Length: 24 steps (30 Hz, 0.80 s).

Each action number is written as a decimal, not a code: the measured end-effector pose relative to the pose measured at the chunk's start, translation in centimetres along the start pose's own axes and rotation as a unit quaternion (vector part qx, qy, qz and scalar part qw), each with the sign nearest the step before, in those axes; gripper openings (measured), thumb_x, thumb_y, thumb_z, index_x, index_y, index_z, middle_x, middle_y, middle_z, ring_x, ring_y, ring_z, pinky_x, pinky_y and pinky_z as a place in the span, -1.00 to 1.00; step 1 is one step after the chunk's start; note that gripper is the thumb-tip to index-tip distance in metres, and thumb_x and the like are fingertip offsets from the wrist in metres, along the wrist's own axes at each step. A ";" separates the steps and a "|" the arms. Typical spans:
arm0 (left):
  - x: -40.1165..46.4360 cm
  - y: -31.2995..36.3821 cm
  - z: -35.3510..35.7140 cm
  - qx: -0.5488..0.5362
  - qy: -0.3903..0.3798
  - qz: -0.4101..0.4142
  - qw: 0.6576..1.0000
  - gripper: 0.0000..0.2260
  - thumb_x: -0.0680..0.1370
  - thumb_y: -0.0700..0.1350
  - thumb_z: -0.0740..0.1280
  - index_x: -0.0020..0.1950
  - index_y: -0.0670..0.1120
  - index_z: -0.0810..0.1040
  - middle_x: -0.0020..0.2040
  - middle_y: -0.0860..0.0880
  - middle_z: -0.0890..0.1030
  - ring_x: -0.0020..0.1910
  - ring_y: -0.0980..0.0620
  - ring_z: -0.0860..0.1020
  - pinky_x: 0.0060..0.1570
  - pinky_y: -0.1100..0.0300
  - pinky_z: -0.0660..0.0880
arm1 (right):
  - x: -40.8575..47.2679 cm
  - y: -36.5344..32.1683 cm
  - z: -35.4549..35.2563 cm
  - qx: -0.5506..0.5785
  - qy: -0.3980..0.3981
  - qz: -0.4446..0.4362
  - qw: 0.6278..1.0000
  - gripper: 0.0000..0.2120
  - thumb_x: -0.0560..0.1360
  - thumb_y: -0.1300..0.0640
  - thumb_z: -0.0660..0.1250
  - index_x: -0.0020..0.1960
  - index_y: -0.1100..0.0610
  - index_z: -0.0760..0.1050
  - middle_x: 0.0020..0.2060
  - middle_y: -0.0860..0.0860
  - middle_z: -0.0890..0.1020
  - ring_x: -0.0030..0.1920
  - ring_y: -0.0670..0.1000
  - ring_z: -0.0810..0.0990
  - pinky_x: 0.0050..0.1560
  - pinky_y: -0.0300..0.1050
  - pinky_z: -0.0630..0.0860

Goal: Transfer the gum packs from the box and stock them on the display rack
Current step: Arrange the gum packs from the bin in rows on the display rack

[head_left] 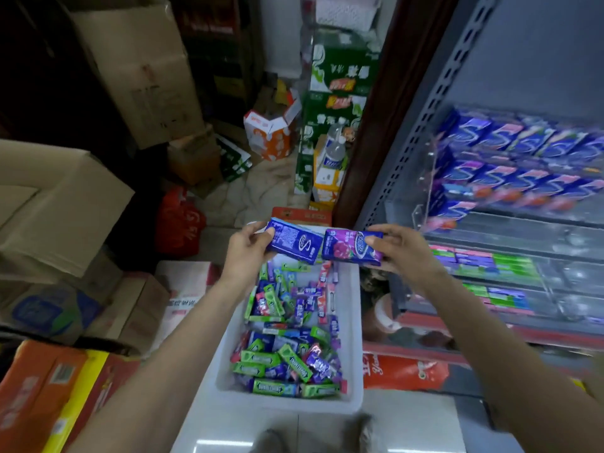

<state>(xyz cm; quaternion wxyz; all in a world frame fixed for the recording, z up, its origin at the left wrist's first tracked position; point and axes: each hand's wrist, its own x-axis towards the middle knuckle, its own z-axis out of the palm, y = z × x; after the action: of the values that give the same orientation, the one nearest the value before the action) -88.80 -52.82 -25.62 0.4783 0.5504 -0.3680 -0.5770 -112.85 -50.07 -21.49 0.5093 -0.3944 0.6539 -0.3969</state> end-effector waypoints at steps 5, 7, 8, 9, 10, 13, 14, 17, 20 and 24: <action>-1.7 4.6 7.3 -0.039 -0.048 0.042 0.997 -0.87 0.61 -0.26 0.19 0.14 -0.21 0.46 -0.09 -0.10 0.59 -0.12 0.05 0.57 -0.17 0.36 0.58 | -2.6 -3.0 -7.2 0.037 0.022 -0.051 0.998 -0.73 0.43 0.28 0.41 0.13 0.17 0.52 -0.19 0.03 0.64 -0.22 -0.06 0.61 -0.11 -0.08 0.57; -2.7 5.9 10.6 -0.050 -0.053 0.055 0.996 -0.86 0.61 -0.25 0.20 0.14 -0.21 0.45 -0.06 -0.12 0.58 -0.09 0.04 0.56 -0.15 0.33 0.58 | -3.6 -3.8 -10.6 0.030 0.065 -0.089 0.993 -0.76 0.42 0.28 0.43 0.07 0.15 0.56 -0.22 0.00 0.62 -0.23 -0.09 0.55 -0.22 -0.20 0.47; -3.2 6.4 12.3 -0.056 -0.054 0.059 0.995 -0.87 0.61 -0.25 0.20 0.14 -0.20 0.45 -0.05 -0.12 0.57 -0.09 0.04 0.56 -0.16 0.33 0.57 | -3.8 -3.9 -12.5 0.038 0.088 -0.104 0.990 -0.77 0.41 0.27 0.44 0.06 0.14 0.56 -0.14 0.05 0.61 -0.17 -0.08 0.54 -0.20 -0.21 0.44; -3.6 6.7 14.0 -0.063 -0.054 0.063 0.995 -0.88 0.60 -0.25 0.20 0.13 -0.20 0.45 -0.06 -0.12 0.57 -0.09 0.06 0.55 -0.16 0.33 0.57 | -3.9 -4.0 -14.6 0.047 0.106 -0.115 0.987 -0.78 0.40 0.25 0.46 0.03 0.12 0.57 -0.05 0.09 0.61 -0.08 -0.04 0.55 -0.14 -0.18 0.46; -4.2 6.9 15.7 -0.071 -0.054 0.067 0.994 -0.89 0.60 -0.25 0.20 0.11 -0.19 0.45 -0.06 -0.11 0.57 -0.10 0.06 0.55 -0.15 0.32 0.57 | -3.9 -4.1 -16.6 0.047 0.117 -0.125 0.984 -0.79 0.39 0.23 0.47 -0.01 0.08 0.57 0.01 0.12 0.61 0.02 0.01 0.56 -0.06 -0.11 0.49; -5.5 6.9 20.3 -0.074 -0.046 0.088 0.992 -0.89 0.59 -0.25 0.22 0.10 -0.16 0.44 -0.03 -0.10 0.56 -0.08 0.07 0.55 -0.08 0.25 0.56 | -3.5 -4.6 -22.1 0.029 0.125 -0.164 0.978 -0.82 0.38 0.28 0.46 -0.11 0.06 0.55 -0.08 0.10 0.64 -0.05 -0.06 0.61 -0.04 -0.18 0.53; -5.9 6.9 21.7 -0.065 -0.040 0.096 0.992 -0.88 0.59 -0.24 0.23 0.12 -0.16 0.44 -0.03 -0.08 0.55 -0.06 0.07 0.55 -0.07 0.25 0.56 | -3.2 -4.8 -23.6 0.006 0.124 -0.186 0.975 -0.82 0.38 0.33 0.44 -0.13 0.10 0.54 -0.15 0.06 0.62 -0.17 -0.17 0.61 -0.13 -0.29 0.52; -6.7 6.3 24.9 -0.040 -0.020 0.120 0.992 -0.85 0.58 -0.24 0.24 0.14 -0.14 0.44 -0.07 0.00 0.55 -0.05 0.10 0.56 -0.03 0.20 0.55 | -1.2 -4.9 -26.4 -0.111 0.121 -0.250 0.954 -0.77 0.35 0.35 0.46 -0.05 0.15 0.57 -0.21 0.01 0.57 -0.22 -0.14 0.54 -0.08 -0.21 0.48; -7.3 5.8 26.9 -0.013 0.004 0.142 0.990 -0.83 0.58 -0.24 0.25 0.17 -0.15 0.44 -0.09 0.02 0.57 -0.10 0.15 0.56 -0.01 0.16 0.53 | 1.2 -4.7 -27.4 -0.235 0.106 -0.280 0.925 -0.74 0.36 0.27 0.48 0.04 0.17 0.61 -0.14 0.03 0.62 -0.11 -0.02 0.56 0.00 -0.16 0.44; -7.7 5.4 26.9 0.007 0.043 0.160 0.986 -0.83 0.58 -0.25 0.25 0.17 -0.16 0.46 -0.07 0.00 0.59 -0.11 0.18 0.57 -0.17 0.31 0.55 | 3.1 -5.1 -26.0 -0.362 0.091 -0.317 0.872 -0.66 0.42 0.14 0.44 0.19 0.11 0.57 0.07 0.06 0.64 0.09 0.06 0.58 0.08 -0.17 0.43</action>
<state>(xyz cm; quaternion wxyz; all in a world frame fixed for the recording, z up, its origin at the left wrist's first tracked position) -115.10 -49.65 -15.02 0.5763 0.5119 -0.4343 -0.4660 -138.31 -51.79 -13.56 0.1164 -0.6993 0.6352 -0.3065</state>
